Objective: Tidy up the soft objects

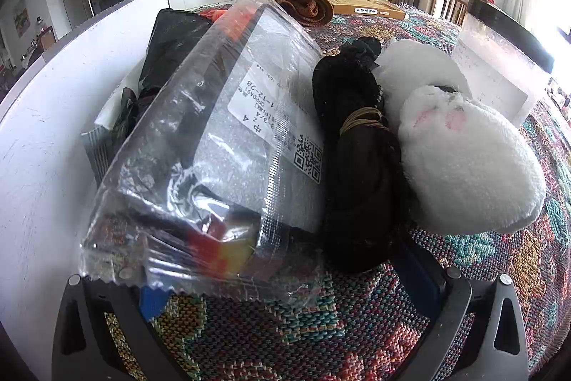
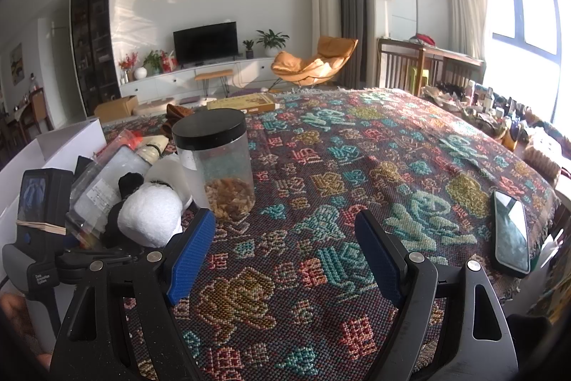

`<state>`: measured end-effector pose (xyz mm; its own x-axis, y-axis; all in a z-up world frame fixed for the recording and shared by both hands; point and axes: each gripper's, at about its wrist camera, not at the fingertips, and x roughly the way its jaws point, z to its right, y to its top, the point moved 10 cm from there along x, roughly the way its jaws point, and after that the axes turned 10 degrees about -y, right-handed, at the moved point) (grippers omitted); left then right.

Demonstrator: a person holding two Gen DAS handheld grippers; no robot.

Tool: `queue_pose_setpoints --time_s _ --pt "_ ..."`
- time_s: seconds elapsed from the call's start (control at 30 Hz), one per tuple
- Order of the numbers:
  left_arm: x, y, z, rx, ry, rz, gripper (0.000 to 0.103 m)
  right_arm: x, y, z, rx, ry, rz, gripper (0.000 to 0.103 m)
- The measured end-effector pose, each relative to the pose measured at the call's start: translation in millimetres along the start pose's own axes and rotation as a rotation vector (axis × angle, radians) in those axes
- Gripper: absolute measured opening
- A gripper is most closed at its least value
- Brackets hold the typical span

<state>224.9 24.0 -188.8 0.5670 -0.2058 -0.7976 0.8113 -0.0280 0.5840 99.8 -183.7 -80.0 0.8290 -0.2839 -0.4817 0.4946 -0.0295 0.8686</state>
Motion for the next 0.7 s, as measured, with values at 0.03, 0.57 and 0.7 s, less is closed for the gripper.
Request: queue_pose_setpoints --time_s 0.03,0.57,0.7 --pt "-0.5 -0.6 0.2 0.0 0.0 0.0 0.103 -1.0 -0.9 -1.5 0.001 0.0 0.0 0.083" --pt "-0.7 -0.8 0.3 0.0 0.0 0.0 0.103 -0.4 -1.8 -2.0 0.004 0.003 -0.006 0.083" --pt "-0.8 -0.9 0.2 0.0 0.0 0.0 0.103 0.5 -0.9 0.0 0.011 0.007 -0.008 0.083"
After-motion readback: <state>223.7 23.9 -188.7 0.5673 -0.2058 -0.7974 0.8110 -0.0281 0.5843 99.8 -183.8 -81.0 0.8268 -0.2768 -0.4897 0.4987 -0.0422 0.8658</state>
